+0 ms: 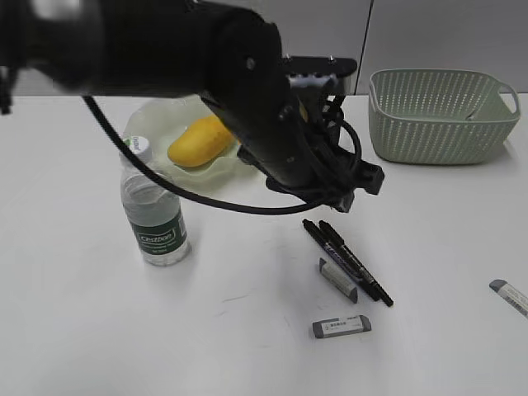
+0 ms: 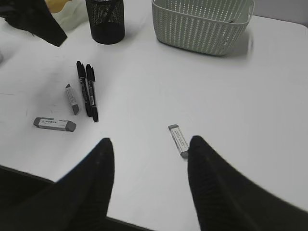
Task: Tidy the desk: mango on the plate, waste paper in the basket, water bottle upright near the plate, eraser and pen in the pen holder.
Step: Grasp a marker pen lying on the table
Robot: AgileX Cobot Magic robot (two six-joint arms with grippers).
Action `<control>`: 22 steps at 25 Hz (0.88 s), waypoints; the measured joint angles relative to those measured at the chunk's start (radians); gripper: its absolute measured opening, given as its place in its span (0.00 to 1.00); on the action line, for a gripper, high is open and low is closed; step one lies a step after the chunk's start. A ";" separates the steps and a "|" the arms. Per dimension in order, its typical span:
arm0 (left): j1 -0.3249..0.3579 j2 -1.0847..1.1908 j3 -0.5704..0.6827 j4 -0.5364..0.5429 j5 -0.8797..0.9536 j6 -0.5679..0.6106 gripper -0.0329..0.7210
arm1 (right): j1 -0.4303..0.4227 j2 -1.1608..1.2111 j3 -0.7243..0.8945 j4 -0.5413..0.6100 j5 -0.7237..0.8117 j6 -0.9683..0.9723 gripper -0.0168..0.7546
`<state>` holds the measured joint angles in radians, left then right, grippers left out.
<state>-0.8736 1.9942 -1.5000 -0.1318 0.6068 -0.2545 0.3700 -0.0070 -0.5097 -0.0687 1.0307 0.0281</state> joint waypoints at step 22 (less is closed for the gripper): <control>0.000 0.325 -0.233 0.326 0.085 -0.707 0.44 | 0.001 0.000 0.000 0.000 0.000 0.000 0.38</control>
<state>-0.8736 2.3190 -1.7335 0.1945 0.6922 -0.9615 0.3708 -0.0070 -0.5097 -0.0687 1.0310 0.0281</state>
